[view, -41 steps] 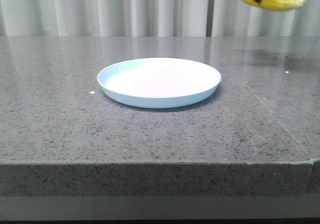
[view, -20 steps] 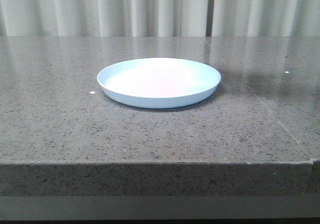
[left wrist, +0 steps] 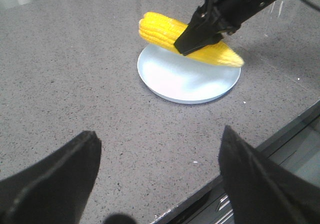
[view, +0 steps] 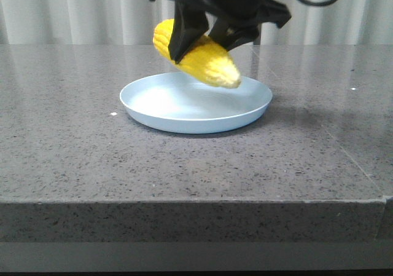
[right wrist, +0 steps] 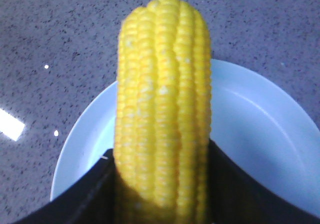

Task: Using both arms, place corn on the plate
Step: 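Lower the corn onto the plate and open the right gripper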

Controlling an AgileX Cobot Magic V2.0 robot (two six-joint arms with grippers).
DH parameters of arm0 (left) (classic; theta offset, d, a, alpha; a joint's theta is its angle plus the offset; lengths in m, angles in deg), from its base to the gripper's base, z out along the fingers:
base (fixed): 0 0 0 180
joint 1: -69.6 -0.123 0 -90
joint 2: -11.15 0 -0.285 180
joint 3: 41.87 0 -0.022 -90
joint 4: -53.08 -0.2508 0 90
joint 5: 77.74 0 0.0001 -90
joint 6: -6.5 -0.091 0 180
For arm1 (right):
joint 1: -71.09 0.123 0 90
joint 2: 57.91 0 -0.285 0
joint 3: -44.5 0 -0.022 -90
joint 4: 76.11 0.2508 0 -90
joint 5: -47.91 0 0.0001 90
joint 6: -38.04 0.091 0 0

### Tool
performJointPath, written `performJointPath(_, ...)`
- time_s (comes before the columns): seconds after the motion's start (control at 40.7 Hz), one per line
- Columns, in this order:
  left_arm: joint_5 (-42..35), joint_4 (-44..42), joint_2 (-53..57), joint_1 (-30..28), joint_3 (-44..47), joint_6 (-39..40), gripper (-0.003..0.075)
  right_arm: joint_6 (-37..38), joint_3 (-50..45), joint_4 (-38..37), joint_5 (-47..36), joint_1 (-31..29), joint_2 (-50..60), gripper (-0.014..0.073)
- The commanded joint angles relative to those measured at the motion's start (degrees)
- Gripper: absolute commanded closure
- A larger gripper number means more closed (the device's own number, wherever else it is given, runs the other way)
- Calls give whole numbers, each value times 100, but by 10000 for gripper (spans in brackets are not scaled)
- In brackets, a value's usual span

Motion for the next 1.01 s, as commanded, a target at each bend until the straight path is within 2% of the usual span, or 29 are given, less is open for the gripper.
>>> performJointPath(0.0,-449,-17,-45,42,-143,58,227,20,153,58,-599,-18,90,333)
performJointPath(0.049,-449,-17,-45,42,-143,58,227,19,153,7,-599,-18,52,316)
performJointPath(0.123,-449,-17,-45,42,-143,58,227,19,153,-49,-588,-18,27,248)
performJointPath(0.221,-449,-17,-45,42,-143,58,227,19,153,-53,-617,-18,21,81)
performJointPath(0.344,-449,-17,-45,42,-143,58,227,19,153,-106,-610,-18,21,-40)
performJointPath(0.59,-449,-17,-45,42,-143,58,227,19,214,-515,-43,-18,463,-41)
performJointPath(0.983,-449,-17,-45,42,-143,58,227,19,301,-1547,2158,-18,2401,-41)
